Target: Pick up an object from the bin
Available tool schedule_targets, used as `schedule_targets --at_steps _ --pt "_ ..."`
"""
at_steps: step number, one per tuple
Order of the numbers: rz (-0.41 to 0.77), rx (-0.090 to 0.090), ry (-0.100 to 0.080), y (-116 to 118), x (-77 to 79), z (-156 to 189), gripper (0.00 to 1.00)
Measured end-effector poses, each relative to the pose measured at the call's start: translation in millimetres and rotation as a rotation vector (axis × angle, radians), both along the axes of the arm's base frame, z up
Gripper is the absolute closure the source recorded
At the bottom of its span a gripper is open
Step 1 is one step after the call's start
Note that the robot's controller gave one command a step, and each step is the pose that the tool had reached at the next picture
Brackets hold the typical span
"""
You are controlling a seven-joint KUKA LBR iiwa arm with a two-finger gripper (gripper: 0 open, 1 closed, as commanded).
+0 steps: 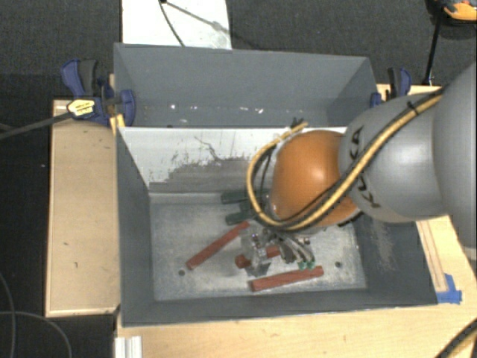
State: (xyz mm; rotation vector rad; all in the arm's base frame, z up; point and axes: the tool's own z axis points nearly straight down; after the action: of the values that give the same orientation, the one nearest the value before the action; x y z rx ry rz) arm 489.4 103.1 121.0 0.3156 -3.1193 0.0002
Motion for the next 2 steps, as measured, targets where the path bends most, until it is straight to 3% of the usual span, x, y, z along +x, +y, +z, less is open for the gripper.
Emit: schedule_targets --at_steps 1,2 --pt "-0.004 0.003 -0.014 -32 19.6 22 1.00" --pt "0.009 -0.002 0.000 -18 22.4 63 1.00"
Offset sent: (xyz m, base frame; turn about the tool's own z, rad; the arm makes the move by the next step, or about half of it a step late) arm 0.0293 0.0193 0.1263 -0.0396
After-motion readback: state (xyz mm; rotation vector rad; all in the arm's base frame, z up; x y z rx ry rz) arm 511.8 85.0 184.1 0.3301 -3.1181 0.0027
